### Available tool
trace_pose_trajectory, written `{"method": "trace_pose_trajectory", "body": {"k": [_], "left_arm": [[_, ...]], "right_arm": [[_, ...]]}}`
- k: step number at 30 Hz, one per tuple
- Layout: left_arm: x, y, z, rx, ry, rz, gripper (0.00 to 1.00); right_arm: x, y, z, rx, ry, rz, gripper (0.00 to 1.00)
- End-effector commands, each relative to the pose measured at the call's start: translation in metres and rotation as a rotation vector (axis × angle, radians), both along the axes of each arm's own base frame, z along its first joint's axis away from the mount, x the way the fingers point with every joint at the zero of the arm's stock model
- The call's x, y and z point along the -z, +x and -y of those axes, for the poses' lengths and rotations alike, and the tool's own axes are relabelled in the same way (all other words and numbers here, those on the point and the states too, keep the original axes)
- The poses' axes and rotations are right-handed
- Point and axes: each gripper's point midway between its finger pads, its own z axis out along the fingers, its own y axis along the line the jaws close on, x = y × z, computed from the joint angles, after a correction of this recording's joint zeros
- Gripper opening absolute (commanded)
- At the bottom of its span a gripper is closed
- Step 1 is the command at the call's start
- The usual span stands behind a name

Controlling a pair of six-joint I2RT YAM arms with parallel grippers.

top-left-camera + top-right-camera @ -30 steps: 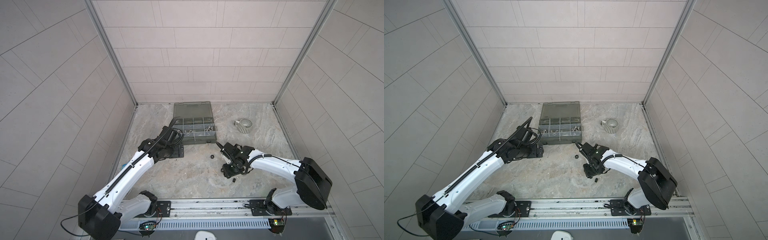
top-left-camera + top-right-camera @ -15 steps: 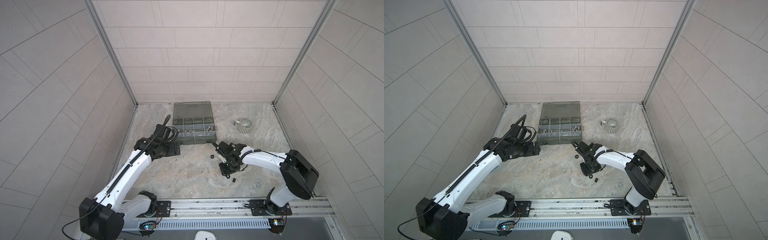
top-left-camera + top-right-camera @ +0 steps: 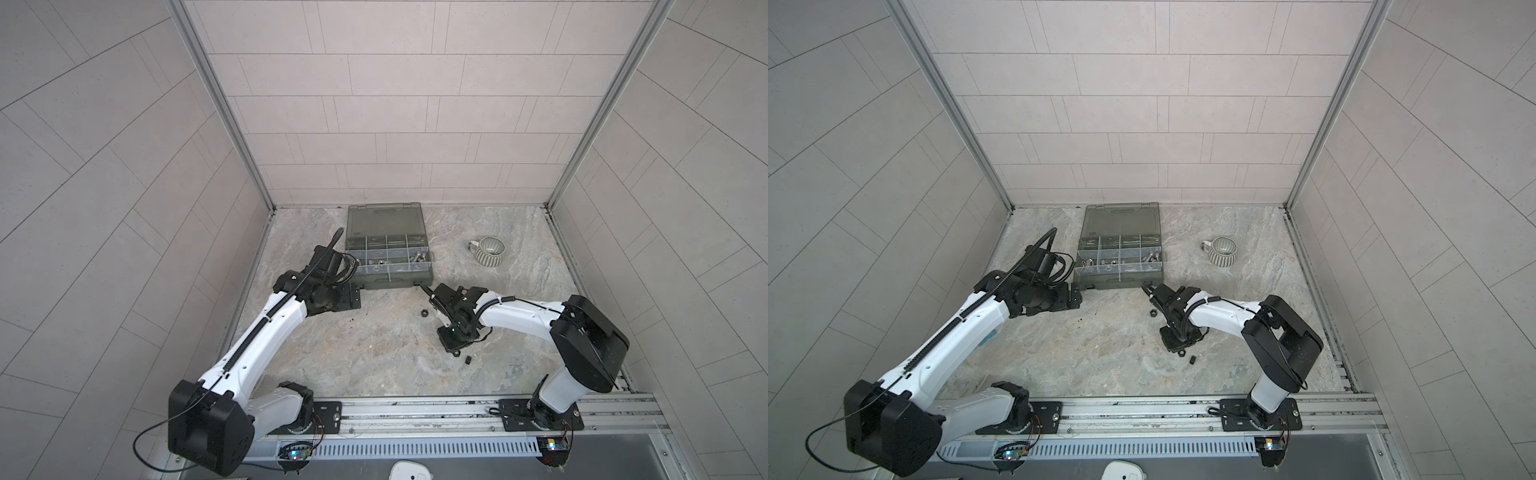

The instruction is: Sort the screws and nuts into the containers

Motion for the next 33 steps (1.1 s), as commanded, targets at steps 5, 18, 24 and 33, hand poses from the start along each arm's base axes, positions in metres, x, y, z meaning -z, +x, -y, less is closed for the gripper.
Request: {"method": "trace_pose_trajectory", "body": {"k": [5, 18, 24, 33], "left_arm": [[-0.001, 0.005, -0.002, 0.002, 0.003, 0.002, 1.0], [-0.009, 0.028, 0.0, 0.003, -0.007, 0.016, 1.0], [-0.015, 0.041, 0.001, 0.004, -0.013, 0.027, 1.0], [-0.02, 0.051, -0.003, -0.009, -0.031, 0.038, 1.0]], "right_arm": [[0.003, -0.002, 0.003, -0.025, -0.036, -0.028, 0.18], [-0.055, 0.015, 0.003, -0.048, -0.034, 0.043, 0.16], [-0.091, 0.045, -0.014, -0.064, -0.006, 0.105, 0.16], [-0.114, 0.105, -0.061, -0.101, 0.034, 0.162, 0.17]]}}
